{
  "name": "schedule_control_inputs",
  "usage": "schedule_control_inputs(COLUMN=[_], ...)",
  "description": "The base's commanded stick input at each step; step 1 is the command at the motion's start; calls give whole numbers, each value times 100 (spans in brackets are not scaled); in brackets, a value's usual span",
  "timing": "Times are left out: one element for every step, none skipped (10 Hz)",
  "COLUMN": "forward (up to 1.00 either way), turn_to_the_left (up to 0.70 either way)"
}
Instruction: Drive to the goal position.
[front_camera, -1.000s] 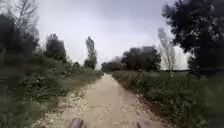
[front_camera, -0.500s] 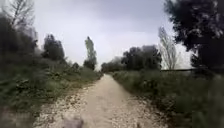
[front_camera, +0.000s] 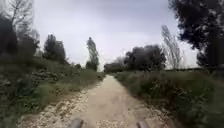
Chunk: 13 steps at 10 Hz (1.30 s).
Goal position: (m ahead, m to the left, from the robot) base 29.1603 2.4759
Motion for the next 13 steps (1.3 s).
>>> schedule_control_inputs(forward=[85, 85, 85, 85, 85, 85, 85, 85, 85, 85, 85, 85, 85], turn_to_the_left=[0, 0, 0, 0, 0, 0, -25, -34, -34, 0, 0, 0, 0])
